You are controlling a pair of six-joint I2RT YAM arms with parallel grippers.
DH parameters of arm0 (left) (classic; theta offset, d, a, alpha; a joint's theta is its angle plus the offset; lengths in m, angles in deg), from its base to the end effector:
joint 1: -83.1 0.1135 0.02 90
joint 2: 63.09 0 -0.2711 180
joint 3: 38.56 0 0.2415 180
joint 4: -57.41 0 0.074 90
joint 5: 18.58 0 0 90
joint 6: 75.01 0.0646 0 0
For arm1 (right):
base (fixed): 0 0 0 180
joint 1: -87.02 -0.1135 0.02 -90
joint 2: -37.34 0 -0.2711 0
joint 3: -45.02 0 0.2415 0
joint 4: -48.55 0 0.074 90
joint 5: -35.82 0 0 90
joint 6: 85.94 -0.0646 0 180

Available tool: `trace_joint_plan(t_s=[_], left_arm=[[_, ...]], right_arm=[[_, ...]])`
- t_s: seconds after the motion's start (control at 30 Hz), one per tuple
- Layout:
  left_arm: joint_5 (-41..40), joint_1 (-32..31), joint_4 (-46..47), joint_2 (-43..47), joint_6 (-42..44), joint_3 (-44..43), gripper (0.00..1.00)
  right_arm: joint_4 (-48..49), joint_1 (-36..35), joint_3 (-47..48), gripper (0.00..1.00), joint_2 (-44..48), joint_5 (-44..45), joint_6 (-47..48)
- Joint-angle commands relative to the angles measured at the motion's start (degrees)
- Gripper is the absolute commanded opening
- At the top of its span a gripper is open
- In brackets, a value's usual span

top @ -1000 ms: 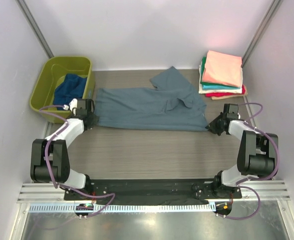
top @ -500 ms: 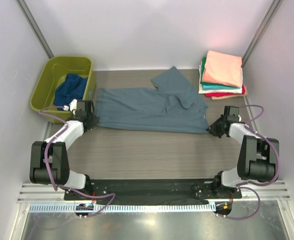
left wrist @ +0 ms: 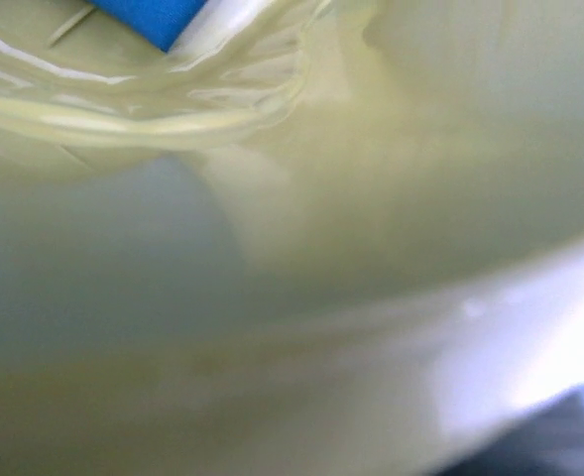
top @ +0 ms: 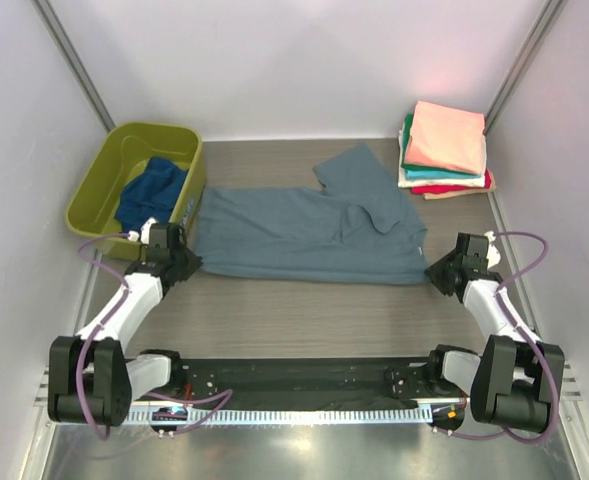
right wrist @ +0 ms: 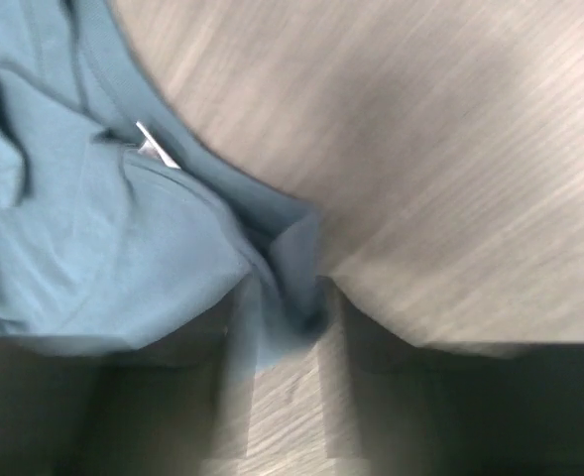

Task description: Fold and stack the t-shirts

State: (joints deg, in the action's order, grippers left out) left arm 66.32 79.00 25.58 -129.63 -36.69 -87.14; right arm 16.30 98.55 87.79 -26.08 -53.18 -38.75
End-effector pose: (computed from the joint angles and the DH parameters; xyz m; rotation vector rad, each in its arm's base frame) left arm 0.2309 -0.0108 0.1821 -1.0299 2.2366 -0.3247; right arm 0.2039 -0.0427 0.1602 1.1507 2.2259 0.2056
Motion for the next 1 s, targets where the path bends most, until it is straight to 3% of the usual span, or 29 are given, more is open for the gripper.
trace_joint_plan(t_s=[0.0,0.07,0.1,0.33,0.43,0.7,0.73,0.87,0.97], left_arm=[[4.8,0.1,-11.6,1.8,-2.1,4.2,0.36],[4.8,0.0,-11.9,4.0,-1.7,4.4,0.61],[4.6,0.0,-12.2,4.6,-1.4,4.1,0.65],[0.3,-2.3,-15.8,7.0,0.9,-4.6,0.68],[-2.1,-6.3,-14.3,2.5,2.1,-10.2,0.68],[-5.7,-5.9,-10.6,-25.4,2.4,-27.8,0.67],[-5.8,-5.8,-10.8,-32.0,2.4,-30.8,0.66],[-9.5,-4.9,-17.6,-45.8,1.9,-50.5,0.64],[-7.1,-1.6,-20.0,-52.3,-0.2,-58.1,0.64]], right_arm=[[-0.7,0.7,-1.0,0.74,2.9,2.9,-0.2],[-1.0,0.7,0.1,0.89,2.8,2.8,0.4],[-1.3,0.7,0.6,0.93,2.9,2.3,0.9],[-2.7,-1.2,5.1,0.95,7.6,-0.3,4.2],[-2.9,-3.3,6.9,0.95,8.3,-2.3,5.1],[-2.4,-8.1,12.7,0.95,3.4,-2.1,5.7],[-2.3,-8.4,13.2,0.95,2.8,-2.1,5.9],[-1.6,-10.8,17.7,0.95,-0.8,-2.2,7.2],[-1.6,-13.4,22.3,0.95,-5.6,-2.6,8.7]])
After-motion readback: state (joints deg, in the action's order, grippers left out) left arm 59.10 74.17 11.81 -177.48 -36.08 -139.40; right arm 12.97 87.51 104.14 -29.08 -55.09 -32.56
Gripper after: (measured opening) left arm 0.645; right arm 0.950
